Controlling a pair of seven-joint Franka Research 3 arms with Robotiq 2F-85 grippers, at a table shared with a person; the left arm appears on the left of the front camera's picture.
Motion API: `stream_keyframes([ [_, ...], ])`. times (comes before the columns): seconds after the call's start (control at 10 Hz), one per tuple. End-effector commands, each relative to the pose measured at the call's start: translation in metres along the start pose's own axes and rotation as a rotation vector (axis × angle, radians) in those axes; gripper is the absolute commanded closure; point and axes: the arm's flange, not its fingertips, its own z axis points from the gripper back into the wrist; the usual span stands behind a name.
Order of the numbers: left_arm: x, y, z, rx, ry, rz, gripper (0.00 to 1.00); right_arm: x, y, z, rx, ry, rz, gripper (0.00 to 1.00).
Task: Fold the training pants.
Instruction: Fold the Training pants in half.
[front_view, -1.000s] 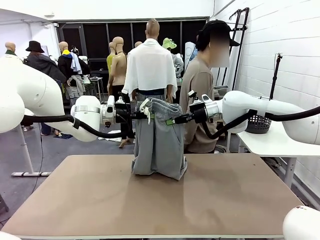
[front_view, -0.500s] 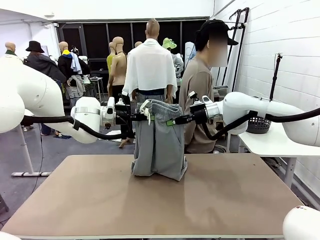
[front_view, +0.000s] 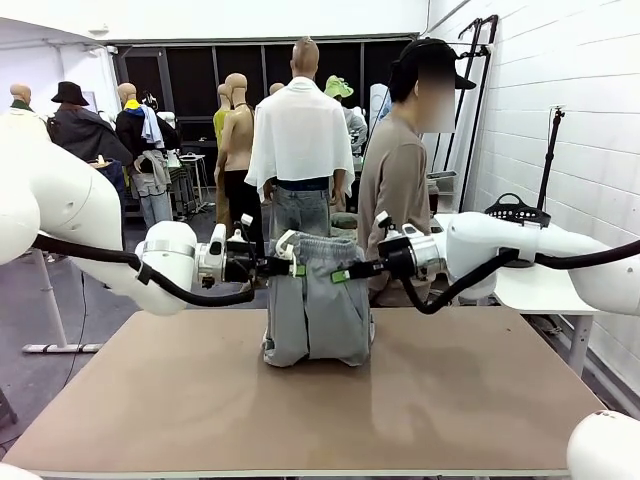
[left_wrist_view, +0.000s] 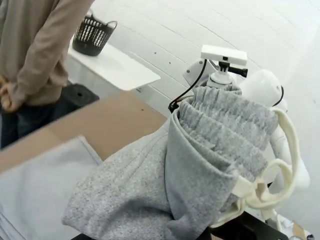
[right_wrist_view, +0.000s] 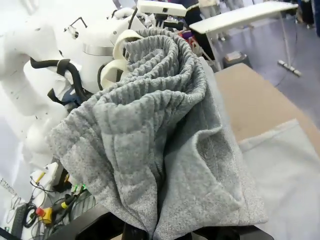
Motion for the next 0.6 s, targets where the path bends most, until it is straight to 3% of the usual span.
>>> stream_keyframes([
  [0.0,-0.026,-0.004,0.004,0.018,-0.040,0.144,1.00,-0.031,0.009,-0.002,-0.002,-0.009,-0.103,1.00],
  [0.3,-0.076,0.009,0.009,0.029,-0.078,0.292,1.00,-0.074,0.002,-0.005,-0.018,-0.047,-0.231,1.00],
  [0.5,-0.084,0.030,0.011,0.052,-0.079,0.348,1.00,-0.087,-0.017,-0.004,-0.056,-0.043,-0.309,1.00],
])
